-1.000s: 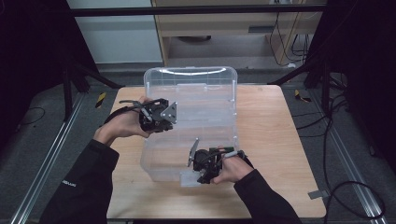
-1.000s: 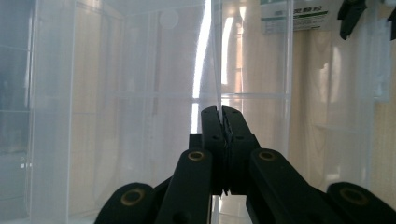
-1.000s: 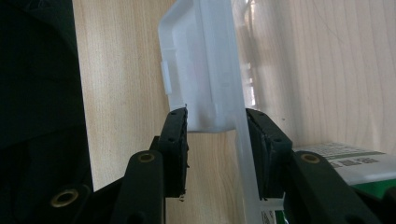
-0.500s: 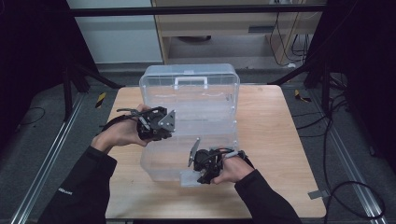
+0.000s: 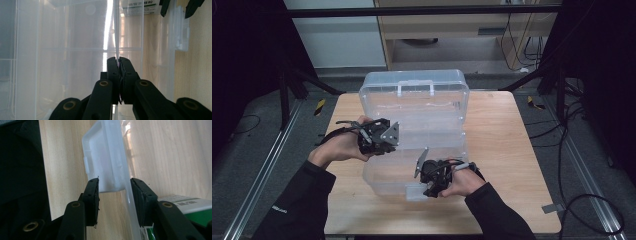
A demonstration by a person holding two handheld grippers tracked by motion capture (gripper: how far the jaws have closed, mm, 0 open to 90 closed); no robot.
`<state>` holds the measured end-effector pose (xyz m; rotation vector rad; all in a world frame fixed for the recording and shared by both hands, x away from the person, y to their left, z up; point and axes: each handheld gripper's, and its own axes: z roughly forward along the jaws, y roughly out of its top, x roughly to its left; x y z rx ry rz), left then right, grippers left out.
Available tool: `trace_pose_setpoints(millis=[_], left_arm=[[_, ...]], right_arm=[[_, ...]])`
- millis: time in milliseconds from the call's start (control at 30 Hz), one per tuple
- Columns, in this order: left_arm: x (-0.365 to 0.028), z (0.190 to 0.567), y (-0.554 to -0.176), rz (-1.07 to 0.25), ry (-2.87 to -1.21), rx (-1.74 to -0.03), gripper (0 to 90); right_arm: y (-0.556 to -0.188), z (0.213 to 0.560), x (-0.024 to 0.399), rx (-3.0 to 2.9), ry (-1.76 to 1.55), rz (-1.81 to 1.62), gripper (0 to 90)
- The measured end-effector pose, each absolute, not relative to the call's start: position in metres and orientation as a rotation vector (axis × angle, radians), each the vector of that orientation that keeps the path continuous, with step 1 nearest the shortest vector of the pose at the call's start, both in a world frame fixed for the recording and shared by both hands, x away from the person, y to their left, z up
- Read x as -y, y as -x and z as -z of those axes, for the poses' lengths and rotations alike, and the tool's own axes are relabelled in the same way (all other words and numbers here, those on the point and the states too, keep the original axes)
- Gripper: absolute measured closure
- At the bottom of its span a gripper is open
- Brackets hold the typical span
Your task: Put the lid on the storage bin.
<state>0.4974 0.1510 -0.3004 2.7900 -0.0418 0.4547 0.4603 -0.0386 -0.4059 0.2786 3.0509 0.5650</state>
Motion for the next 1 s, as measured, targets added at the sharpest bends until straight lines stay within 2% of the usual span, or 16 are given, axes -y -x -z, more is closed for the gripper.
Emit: trace_pose_setpoints(millis=[167,500,1000], left_arm=[[-0.151,0.301,-0.497,-0.456,-2.786,0.050,87.4],[-0.151,0.301,-0.497,-0.447,-2.793,0.060,87.4],[-0.152,0.302,-0.496,-0.439,-2.781,0.052,87.3]], right_arm=[[-0.458,0.393,0.048,-3.029,-0.302,-0.657,58.2],[-0.458,0.367,0.085,-2.856,-0.464,-0.938,66.0],[-0.462,0.362,0.131,-2.661,-0.729,-1.192,89.7]])
